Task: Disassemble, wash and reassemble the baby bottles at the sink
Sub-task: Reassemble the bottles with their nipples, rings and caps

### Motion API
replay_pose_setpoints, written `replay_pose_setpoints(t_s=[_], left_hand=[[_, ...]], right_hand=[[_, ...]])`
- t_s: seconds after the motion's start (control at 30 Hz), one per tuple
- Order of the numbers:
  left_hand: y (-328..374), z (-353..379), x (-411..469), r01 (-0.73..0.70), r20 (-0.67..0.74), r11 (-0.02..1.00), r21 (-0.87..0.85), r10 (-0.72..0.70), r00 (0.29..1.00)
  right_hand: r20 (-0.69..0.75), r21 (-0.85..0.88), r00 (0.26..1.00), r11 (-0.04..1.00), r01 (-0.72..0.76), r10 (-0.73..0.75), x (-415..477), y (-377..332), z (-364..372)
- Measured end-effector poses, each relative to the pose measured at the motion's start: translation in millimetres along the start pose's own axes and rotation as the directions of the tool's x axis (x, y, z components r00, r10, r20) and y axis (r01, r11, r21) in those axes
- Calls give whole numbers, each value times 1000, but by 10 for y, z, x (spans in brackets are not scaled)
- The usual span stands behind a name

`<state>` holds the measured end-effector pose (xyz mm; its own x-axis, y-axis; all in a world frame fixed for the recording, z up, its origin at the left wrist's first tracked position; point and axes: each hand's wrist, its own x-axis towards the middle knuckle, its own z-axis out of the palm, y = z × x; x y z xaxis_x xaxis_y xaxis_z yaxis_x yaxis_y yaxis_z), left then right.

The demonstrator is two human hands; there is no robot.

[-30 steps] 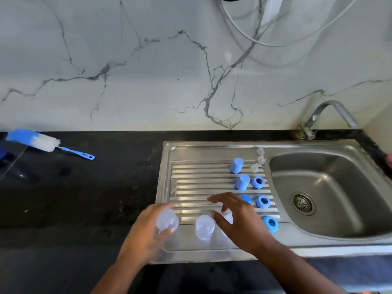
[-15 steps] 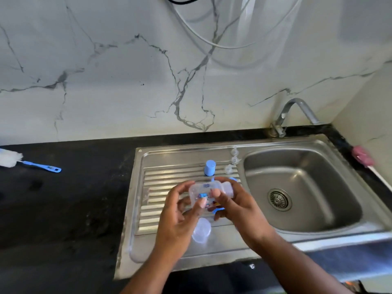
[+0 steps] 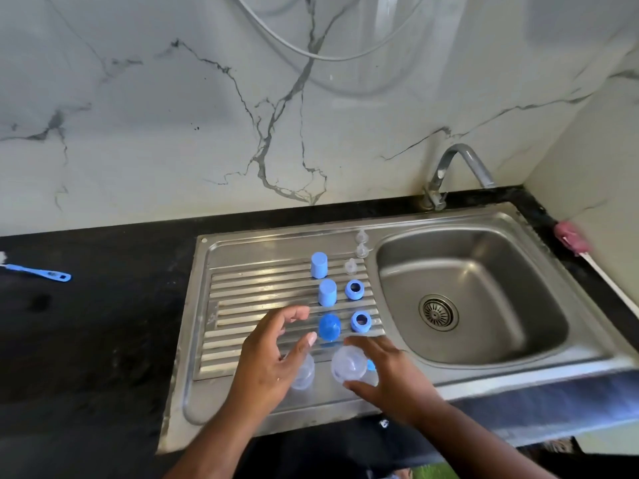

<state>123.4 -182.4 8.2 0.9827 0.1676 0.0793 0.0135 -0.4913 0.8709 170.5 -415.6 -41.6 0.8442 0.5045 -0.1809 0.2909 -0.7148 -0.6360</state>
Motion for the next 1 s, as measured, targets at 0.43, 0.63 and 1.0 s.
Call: replay_pose_setpoints(t_s=[0.43,0.63,1.0], left_hand=[[-4,70,-53,10,7,1000,29,-10,1000],[-36,88,-6,28,1,1000,0,-28,1000],[54,94,12,53,25,999,-10,-52,998]], right_hand=[[19,-64,999,998,-28,30,15,354,217],[-98,-119,992,989,-89,78,-53,572,-139],[77,-263,991,961,-86,110,290,585,19]])
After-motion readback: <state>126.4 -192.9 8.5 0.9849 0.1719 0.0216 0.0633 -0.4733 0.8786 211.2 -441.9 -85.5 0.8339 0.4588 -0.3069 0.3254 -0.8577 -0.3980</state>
